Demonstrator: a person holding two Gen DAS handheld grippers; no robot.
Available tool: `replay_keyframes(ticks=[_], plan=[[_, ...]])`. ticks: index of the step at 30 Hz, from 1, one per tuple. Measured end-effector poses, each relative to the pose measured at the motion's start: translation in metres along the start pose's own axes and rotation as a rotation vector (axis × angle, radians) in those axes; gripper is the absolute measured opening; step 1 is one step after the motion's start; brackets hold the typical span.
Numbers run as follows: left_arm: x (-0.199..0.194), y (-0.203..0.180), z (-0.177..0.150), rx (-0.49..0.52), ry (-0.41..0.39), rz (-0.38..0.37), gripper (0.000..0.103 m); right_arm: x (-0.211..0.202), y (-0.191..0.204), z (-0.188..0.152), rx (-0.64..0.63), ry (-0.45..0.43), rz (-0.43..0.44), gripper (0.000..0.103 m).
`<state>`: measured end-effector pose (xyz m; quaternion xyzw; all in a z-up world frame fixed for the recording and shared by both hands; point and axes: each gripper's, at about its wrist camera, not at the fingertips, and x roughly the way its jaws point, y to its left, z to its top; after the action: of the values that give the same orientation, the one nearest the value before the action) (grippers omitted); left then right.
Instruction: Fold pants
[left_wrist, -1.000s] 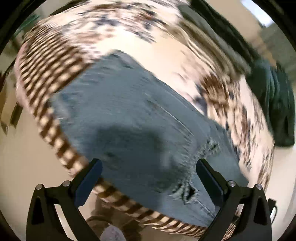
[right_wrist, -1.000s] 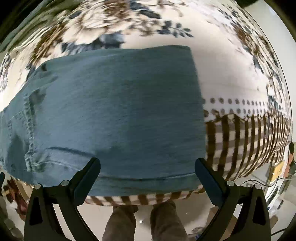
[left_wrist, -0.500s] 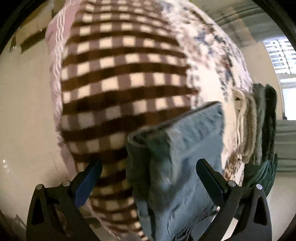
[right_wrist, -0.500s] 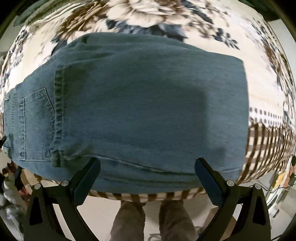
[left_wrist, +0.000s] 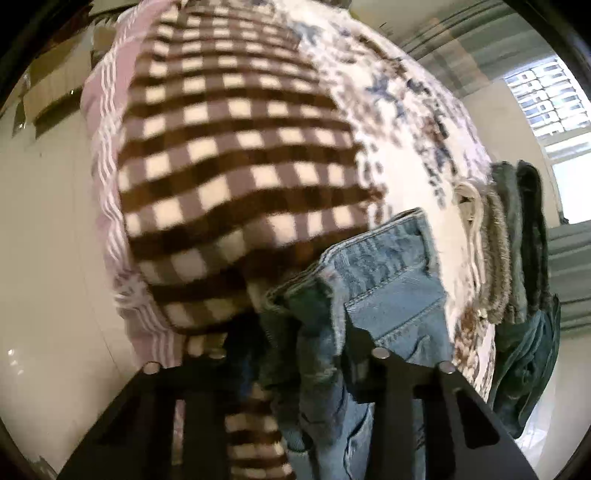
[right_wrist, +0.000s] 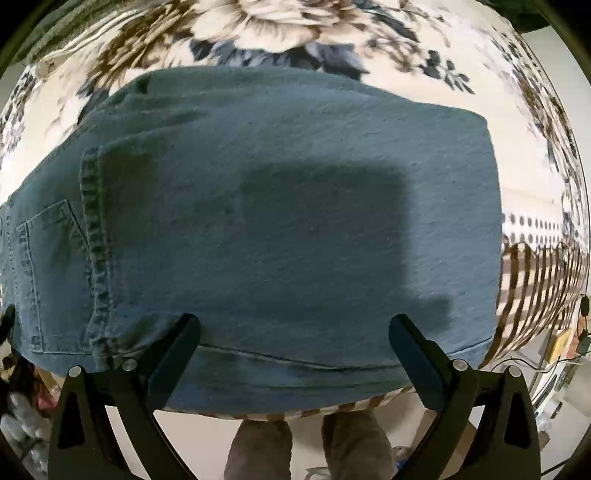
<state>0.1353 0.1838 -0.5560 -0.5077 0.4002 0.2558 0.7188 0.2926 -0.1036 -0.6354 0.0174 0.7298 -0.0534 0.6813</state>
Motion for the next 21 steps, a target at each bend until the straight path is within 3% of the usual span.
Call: replay_keyframes(ticks=[6, 13, 19, 21], plan=[[-0.025, -0.021, -0.005, 0.044, -0.056, -0.053, 0.023, 0.012, -0.045, -0.021, 0.023, 0.008, 0.039, 0.103], [-0.057, -0.063, -0.021, 0.106, -0.126, -0.076, 0.022, -0.009, -0.102, -0.029, 0.031, -0.024, 0.076, 0.103], [-0.07, -0.069, -0.031, 0.137, -0.148, -0.025, 0.022, -0.018, -0.162, -0.029, 0.078, -0.028, 0.103, 0.103], [-0.058, -0.059, -0.025, 0.101, -0.13, -0.068, 0.024, -0.018, -0.173, -0.027, 0.084, -0.022, 0.107, 0.103]])
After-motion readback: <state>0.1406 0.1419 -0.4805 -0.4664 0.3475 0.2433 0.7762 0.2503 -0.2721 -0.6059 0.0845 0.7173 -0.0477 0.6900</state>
